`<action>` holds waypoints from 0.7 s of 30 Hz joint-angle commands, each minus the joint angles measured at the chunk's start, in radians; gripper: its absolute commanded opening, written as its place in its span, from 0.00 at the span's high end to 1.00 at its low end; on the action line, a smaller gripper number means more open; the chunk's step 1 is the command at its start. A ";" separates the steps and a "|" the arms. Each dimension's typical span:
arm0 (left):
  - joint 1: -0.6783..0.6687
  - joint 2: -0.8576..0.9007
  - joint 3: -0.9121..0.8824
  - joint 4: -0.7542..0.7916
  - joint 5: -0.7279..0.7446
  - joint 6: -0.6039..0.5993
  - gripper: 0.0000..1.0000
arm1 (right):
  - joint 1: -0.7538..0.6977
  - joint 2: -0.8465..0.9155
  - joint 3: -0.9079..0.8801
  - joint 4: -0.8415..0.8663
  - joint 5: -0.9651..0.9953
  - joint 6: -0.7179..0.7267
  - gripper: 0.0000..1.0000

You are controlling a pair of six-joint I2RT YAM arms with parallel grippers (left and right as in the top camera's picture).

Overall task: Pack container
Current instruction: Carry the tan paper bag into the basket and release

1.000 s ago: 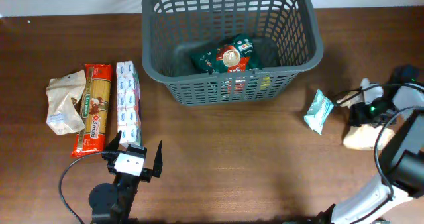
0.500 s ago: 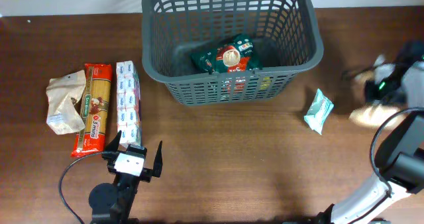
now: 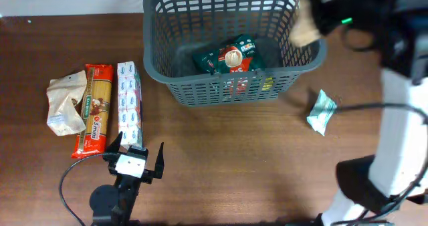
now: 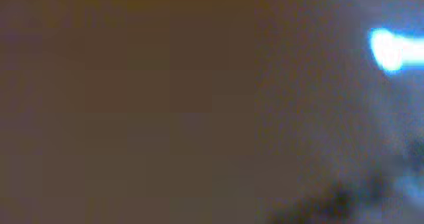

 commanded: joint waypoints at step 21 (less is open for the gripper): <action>0.003 -0.007 -0.006 0.003 0.011 -0.006 0.01 | 0.209 0.520 -0.129 0.236 0.035 -0.042 0.38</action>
